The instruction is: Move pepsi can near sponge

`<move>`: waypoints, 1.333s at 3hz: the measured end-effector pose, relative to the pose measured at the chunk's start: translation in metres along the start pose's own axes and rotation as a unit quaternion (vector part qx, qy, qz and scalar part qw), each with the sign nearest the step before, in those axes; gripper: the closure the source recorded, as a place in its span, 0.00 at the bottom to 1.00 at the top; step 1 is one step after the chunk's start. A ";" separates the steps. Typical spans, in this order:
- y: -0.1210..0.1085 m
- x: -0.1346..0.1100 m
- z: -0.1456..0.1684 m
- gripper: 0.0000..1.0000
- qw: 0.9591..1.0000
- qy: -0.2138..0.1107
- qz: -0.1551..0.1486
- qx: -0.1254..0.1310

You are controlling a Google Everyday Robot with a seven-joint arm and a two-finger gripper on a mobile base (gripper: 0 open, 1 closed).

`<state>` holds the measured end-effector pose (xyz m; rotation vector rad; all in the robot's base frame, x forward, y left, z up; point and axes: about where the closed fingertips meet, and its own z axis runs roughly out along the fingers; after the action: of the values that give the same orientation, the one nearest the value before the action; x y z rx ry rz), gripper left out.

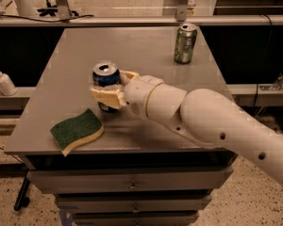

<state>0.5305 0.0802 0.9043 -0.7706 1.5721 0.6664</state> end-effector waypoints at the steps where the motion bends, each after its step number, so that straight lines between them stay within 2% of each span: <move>1: 0.007 -0.002 0.003 0.82 1.000 0.001 0.004 -0.008; 4: 0.012 -0.002 0.006 0.13 1.000 0.001 0.001 -0.012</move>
Offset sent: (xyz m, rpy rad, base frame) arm -0.0053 0.0095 0.0009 0.0071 0.0168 0.0253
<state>0.5250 0.0925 0.9058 -0.7881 1.5695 0.6859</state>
